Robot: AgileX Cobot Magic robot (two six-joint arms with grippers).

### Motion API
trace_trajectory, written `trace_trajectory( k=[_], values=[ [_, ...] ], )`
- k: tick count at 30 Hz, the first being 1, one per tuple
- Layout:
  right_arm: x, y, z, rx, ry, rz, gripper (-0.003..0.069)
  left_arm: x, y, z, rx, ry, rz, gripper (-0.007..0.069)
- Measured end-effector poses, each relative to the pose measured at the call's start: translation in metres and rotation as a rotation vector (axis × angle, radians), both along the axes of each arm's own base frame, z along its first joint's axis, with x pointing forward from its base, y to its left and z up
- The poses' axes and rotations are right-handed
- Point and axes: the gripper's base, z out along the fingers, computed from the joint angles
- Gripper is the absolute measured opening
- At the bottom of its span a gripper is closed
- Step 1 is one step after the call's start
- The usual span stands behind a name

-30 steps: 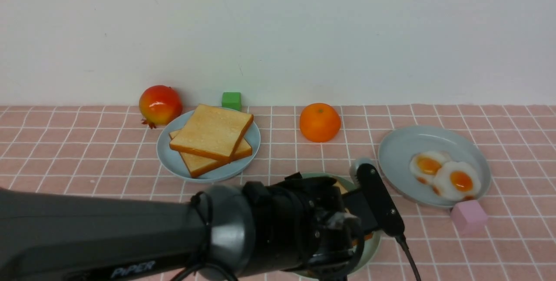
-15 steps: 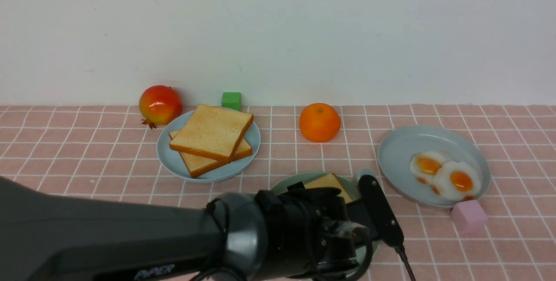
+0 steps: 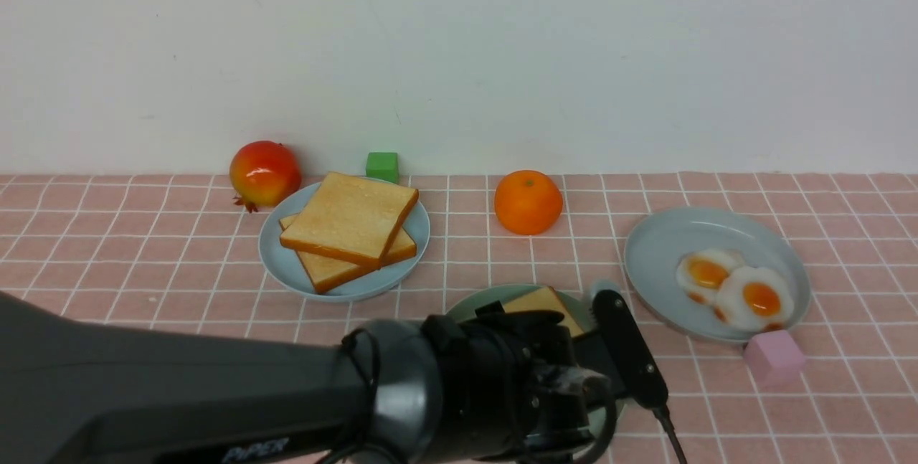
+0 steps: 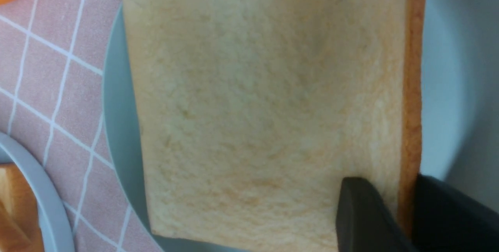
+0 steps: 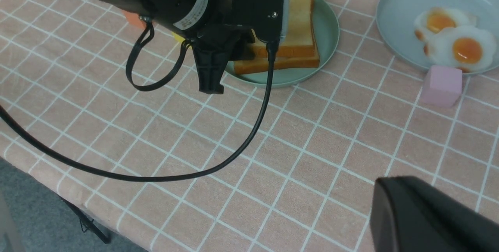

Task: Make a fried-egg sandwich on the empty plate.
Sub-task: Use the left arm to place a slice of bread on the fried egg in the middle

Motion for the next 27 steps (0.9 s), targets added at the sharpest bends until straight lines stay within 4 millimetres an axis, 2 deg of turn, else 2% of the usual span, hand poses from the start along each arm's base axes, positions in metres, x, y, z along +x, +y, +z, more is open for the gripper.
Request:
trace_trajectory(
  k=[5,13,22,27],
  values=[
    [0.0,0.0,0.0,0.0,0.0,0.0,0.001,0.0,0.0,0.002,-0.004,-0.002,0.0,0.0265],
    [0.0,0.0,0.0,0.0,0.0,0.0,0.001,-0.002,0.001,0.012,-0.04,0.003,0.016,0.0273],
    [0.0,0.0,0.0,0.0,0.0,0.0,0.001,-0.004,0.001,0.012,-0.063,0.033,0.041,0.0274],
    [0.0,0.0,0.0,0.0,0.0,0.0,0.001,-0.004,0.001,0.012,-0.065,0.035,0.042,0.0323]
  ],
)
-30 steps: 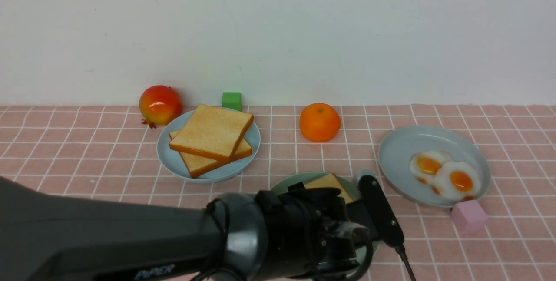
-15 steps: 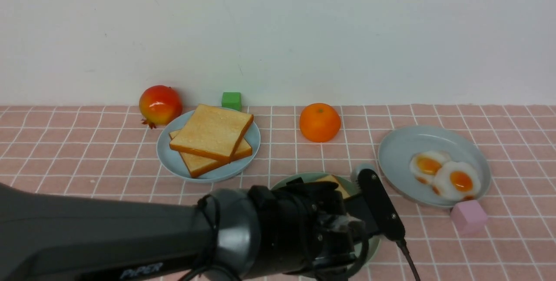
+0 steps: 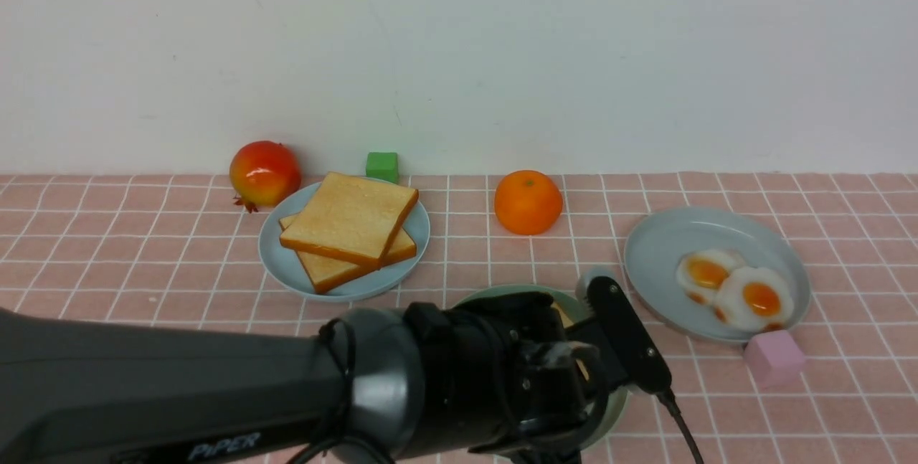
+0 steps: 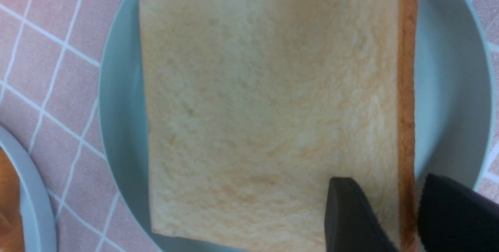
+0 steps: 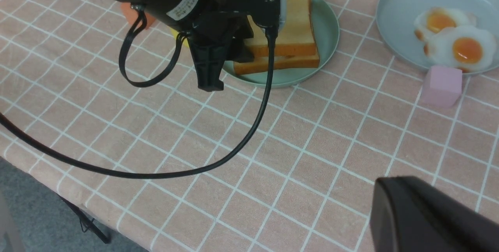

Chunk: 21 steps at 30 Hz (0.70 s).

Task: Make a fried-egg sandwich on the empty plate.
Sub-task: Use the left arm to place a slice of bread on the fried egg in the middle

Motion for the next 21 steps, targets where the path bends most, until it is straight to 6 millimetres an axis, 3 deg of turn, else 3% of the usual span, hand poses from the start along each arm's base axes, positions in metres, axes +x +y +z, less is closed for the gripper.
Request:
trace_trajectory(
  k=[8,13,15,19,21],
  values=[
    [0.0,0.001,0.0,0.01,0.003,0.007,0.001,0.0,0.0,0.0,-0.001,0.002,0.002,0.0511],
    [-0.001,0.001,0.0,0.011,0.003,0.008,0.001,0.0,0.0,0.001,-0.004,0.002,0.002,0.0538],
    [-0.001,0.001,0.0,0.011,0.003,0.008,0.001,-0.003,0.001,0.012,-0.036,-0.002,0.018,0.0526],
    [0.0,0.001,0.001,0.015,-0.005,0.006,0.001,-0.014,0.0,0.046,-0.133,-0.032,0.027,0.0425],
    [0.001,0.001,0.002,0.025,-0.023,0.002,0.001,-0.027,0.005,0.081,-0.239,-0.056,0.039,0.0265]
  ],
)
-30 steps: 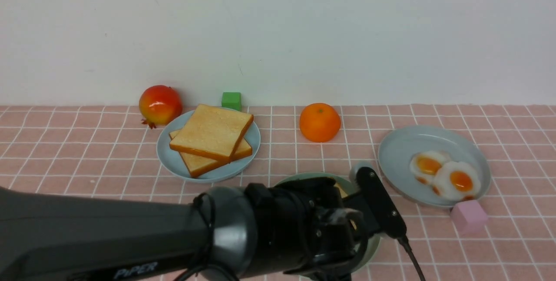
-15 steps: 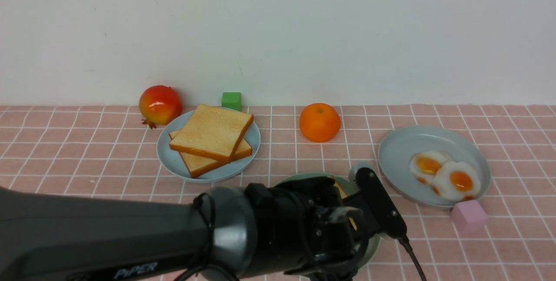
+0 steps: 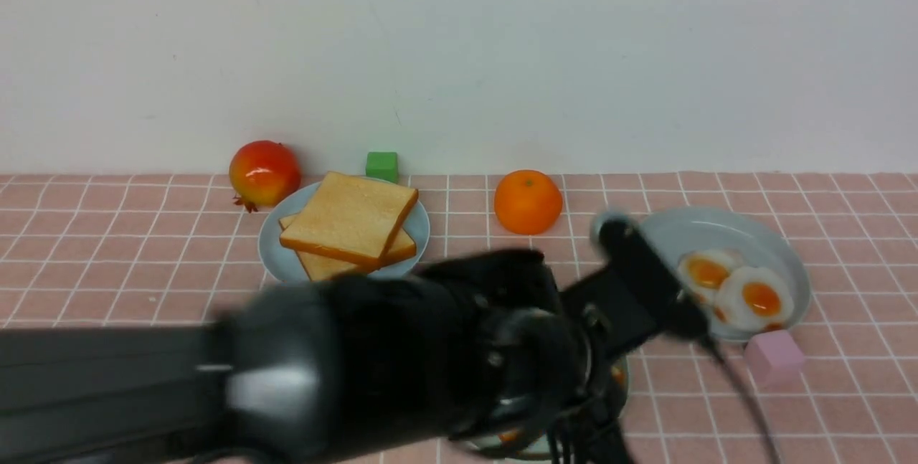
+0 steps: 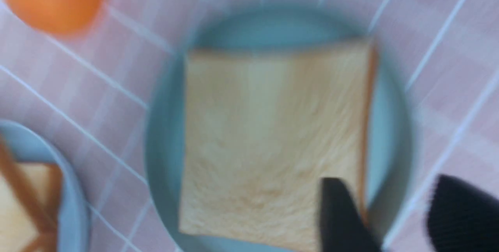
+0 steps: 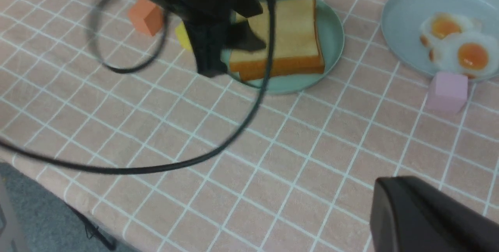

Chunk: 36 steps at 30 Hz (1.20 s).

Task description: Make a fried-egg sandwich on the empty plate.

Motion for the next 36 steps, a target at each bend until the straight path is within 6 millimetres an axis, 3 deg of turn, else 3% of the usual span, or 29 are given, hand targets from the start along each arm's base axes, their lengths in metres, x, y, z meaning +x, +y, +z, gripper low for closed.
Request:
trace_trajectory(
  k=[1,2,3,5,7,8,11,14,18,25,31,36],
  values=[
    [0.001,0.0,0.001,0.006,-0.012,-0.003,0.001,-0.006,0.005,0.018,-0.062,-0.004,0.016,0.0169],
    [0.001,0.0,0.001,0.007,-0.014,-0.004,0.001,-0.008,0.006,0.021,-0.07,-0.006,0.016,0.0153],
    [0.002,0.0,0.003,0.017,-0.032,-0.007,0.001,-0.017,0.02,0.051,-0.183,0.002,0.055,0.0012],
    [0.002,0.0,0.004,0.021,-0.038,-0.008,0.001,-0.021,0.028,0.064,-0.236,0.001,0.068,0.0012],
    [0.002,0.0,0.004,0.026,-0.047,-0.011,0.001,-0.037,0.052,0.093,-0.368,-0.022,0.069,0.0013],
    [0.003,0.0,0.004,0.027,-0.047,-0.012,0.001,-0.037,0.052,0.091,-0.364,-0.017,0.071,0.0013],
    [0.003,0.0,0.005,0.041,-0.045,-0.021,0.001,-0.065,0.093,0.104,-0.545,-0.043,0.028,0.0013],
    [0.003,0.0,0.005,0.044,-0.043,-0.023,0.001,-0.082,0.116,0.103,-0.638,-0.055,-0.004,0.0013],
    [0.0,-0.001,0.005,0.049,-0.056,-0.023,0.001,-0.111,0.155,0.07,-0.759,-0.03,-0.05,0.0013],
    [-0.007,-0.003,0.005,0.057,-0.081,-0.03,0.001,-0.143,0.194,0.036,-0.943,-0.049,-0.157,0.0013],
    [-0.008,-0.003,0.004,0.107,-0.032,-0.065,0.0011,-0.149,0.206,0.018,-0.929,-0.047,-0.149,0.0013],
    [-0.009,-0.003,0.003,0.113,-0.008,-0.072,0.0013,-0.149,0.207,0.016,-0.918,-0.046,-0.147,0.0013]
  ],
)
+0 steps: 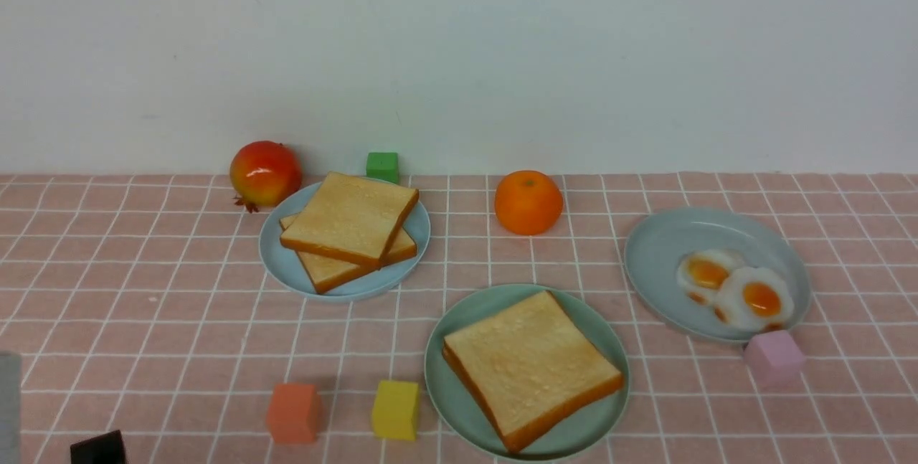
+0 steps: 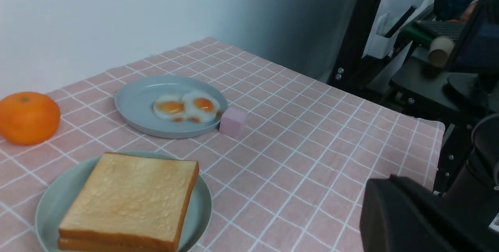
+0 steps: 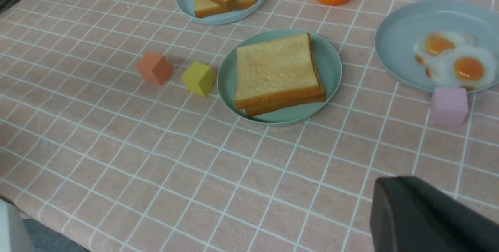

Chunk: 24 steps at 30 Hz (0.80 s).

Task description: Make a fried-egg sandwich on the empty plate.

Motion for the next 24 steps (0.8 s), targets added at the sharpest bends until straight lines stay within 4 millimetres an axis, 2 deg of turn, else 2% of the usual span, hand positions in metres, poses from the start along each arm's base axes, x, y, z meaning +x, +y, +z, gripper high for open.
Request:
trace_trajectory(
  k=[16,21,24],
  values=[
    [0.0,-0.001,-0.001,-0.008,0.012,-0.004,0.0022,0.0,0.0,0.0,0.002,-0.001,0.0,0.0013],
    [-0.001,-0.01,-0.004,-0.08,-0.044,-0.112,0.0021,0.0,0.0,0.0,0.001,-0.002,0.0,0.0013],
    [0.009,-0.015,-0.021,-0.109,-0.136,-0.247,-0.0004,0.0,0.0,0.0,0.002,-0.001,0.0,0.0013]
  ],
)
